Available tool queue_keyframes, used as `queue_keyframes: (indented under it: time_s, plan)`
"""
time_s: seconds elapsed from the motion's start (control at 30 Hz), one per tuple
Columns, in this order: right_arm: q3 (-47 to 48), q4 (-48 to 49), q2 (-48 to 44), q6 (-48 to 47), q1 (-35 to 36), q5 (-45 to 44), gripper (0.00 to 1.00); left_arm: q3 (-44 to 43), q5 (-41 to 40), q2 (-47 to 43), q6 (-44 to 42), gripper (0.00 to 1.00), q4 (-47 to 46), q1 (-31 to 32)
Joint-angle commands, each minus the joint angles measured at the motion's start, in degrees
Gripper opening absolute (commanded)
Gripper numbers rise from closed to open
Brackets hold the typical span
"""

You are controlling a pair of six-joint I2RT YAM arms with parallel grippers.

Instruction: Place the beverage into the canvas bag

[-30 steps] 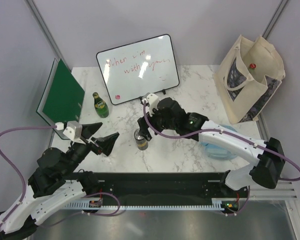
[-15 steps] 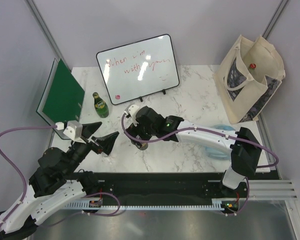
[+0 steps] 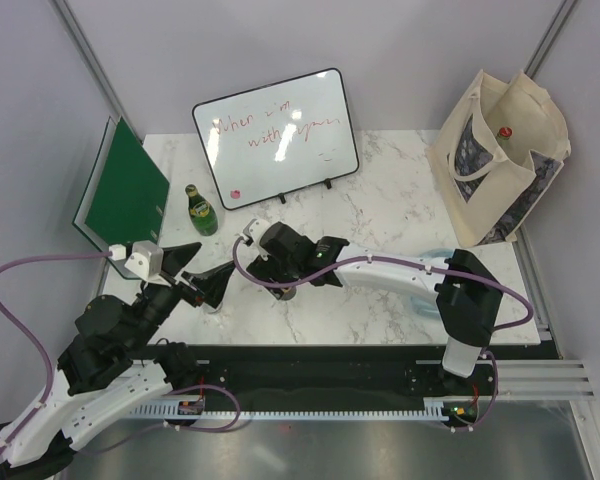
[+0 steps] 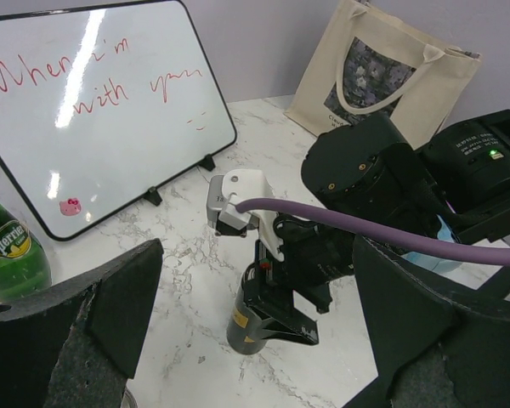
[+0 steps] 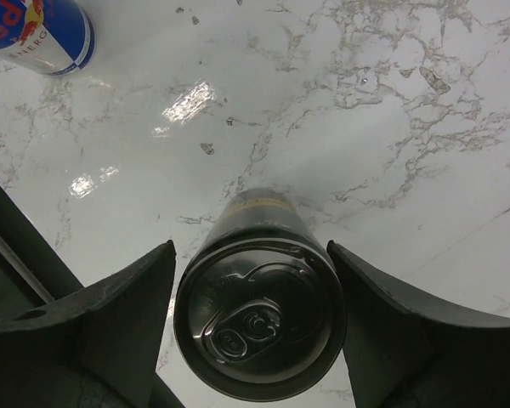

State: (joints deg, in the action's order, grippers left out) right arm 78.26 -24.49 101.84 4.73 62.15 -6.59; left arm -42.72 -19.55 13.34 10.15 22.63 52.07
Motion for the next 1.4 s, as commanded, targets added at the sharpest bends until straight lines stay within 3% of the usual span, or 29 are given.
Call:
queue_keyframes:
  time_s: [0.0, 0.07, 0.27, 0.4, 0.47, 0.5, 0.6, 0.93, 1.13, 1.37]
  plan:
    - [2.2, -0.2, 0.1, 0.4, 0.2, -1.8, 0.75, 0.4, -1.0, 0.5, -1.8, 0.99, -2.3, -0.3]
    - [2.3, -0.2, -0.2, 0.4, 0.3, -2.6, 0.72, 0.3, -0.8, 1.0, -2.0, 0.99, -2.3, -0.3]
    - [3.7, -1.7, -1.1, 1.1, -0.3, -2.7, 0.47, 0.2, -0.2, 1.4, -2.0, 0.99, -2.3, -0.2]
    - [4.4, -3.3, -2.4, 1.3, -1.0, -2.9, 0.19, 0.3, -0.7, 0.9, -1.9, 0.99, -2.3, -0.3]
    - [5.4, -4.8, -3.3, 0.9, -1.9, -3.3, 0.11, 0.3, -0.8, 0.9, -1.9, 0.99, -2.3, -0.2]
    - [6.0, -5.6, -4.1, 1.0, -2.5, -3.6, 0.0, 0.3, -0.8, 1.0, -1.9, 0.99, -2.3, -0.3]
    - [9.3, -9.5, -6.0, 1.6, -6.7, -5.0, 0.0, 0.4, -0.8, 1.2, -1.8, 0.99, -2.2, -0.2]
    - [29.2, -21.6, -9.3, 0.4, -30.8, -9.0, 0.0, 0.2, 0.7, 2.1, -1.6, 0.99, -2.2, -0.2]
    - [44.4, -22.4, -8.7, -1.6, -41.9, -14.6, 0.0, 0.0, 1.9, 3.1, -1.6, 0.99, -2.1, -0.2]
    - [52.1, -17.9, -8.7, -3.4, -55.4, -15.4, 0.0, -0.1, 2.5, 3.6, -1.6, 0.99, -2.0, -0.3]
